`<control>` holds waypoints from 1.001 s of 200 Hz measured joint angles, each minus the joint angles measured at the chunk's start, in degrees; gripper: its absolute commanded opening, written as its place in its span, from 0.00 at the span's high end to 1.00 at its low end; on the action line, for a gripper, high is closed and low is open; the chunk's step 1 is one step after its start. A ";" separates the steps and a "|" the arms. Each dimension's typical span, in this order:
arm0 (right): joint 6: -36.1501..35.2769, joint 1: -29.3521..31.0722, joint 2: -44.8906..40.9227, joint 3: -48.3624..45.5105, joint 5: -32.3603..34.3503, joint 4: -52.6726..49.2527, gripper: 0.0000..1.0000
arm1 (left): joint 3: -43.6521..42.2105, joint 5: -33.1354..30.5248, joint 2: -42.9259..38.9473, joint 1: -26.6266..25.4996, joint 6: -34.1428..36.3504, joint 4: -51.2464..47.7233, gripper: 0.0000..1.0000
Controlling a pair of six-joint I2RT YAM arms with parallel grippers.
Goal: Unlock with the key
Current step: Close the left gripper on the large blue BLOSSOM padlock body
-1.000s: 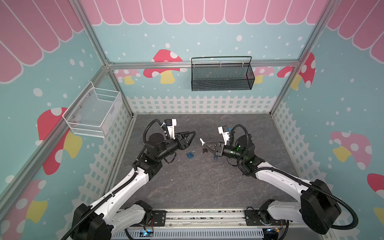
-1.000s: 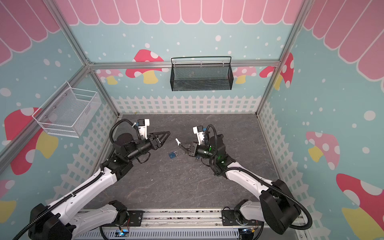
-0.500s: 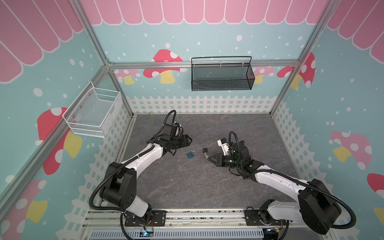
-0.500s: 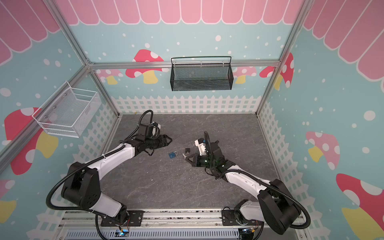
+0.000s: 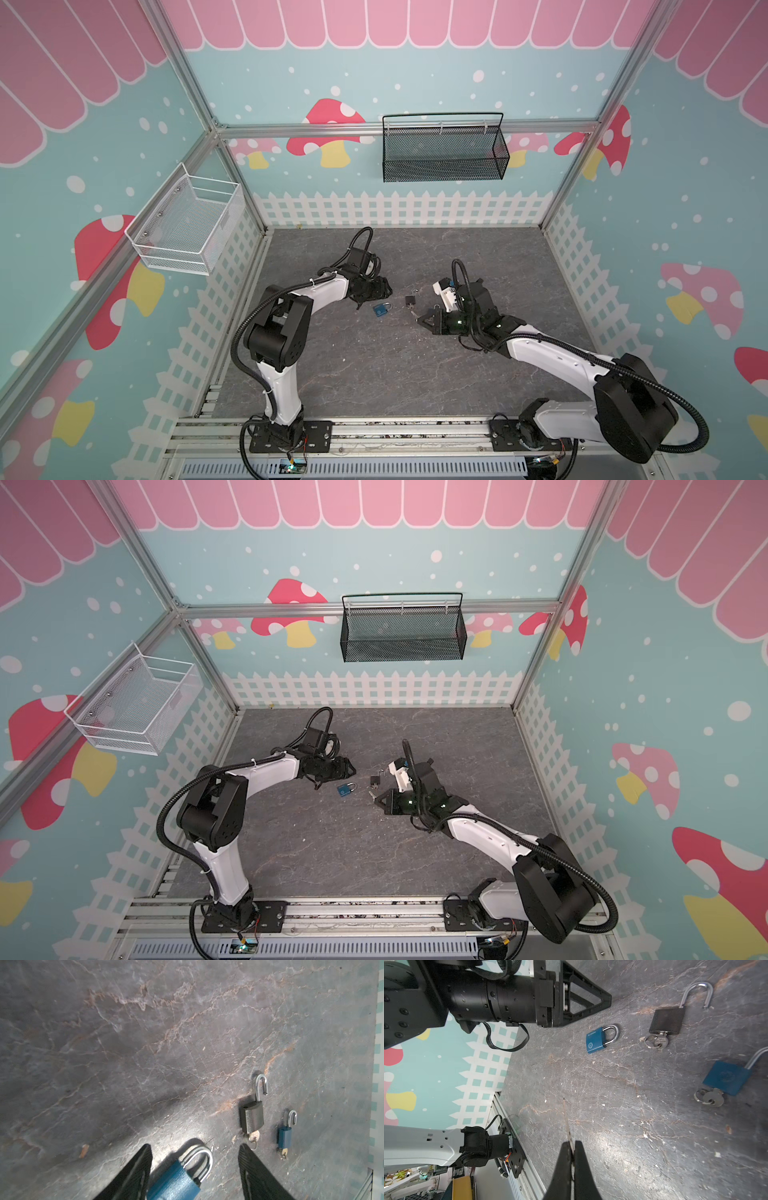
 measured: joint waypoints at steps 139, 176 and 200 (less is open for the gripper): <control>-5.99 0.00 -3.17 0.44 1.27 -2.32 1.00 | -0.52 -7.10 0.39 -6.54 -2.67 -4.48 0.34; -6.88 0.00 -3.19 0.44 1.55 -2.56 1.00 | -1.05 -12.87 -0.42 -9.94 -6.60 -6.47 0.34; -7.39 0.00 -3.48 0.42 1.53 -2.62 1.00 | -0.83 -17.42 -0.48 -12.44 -8.83 -8.59 0.35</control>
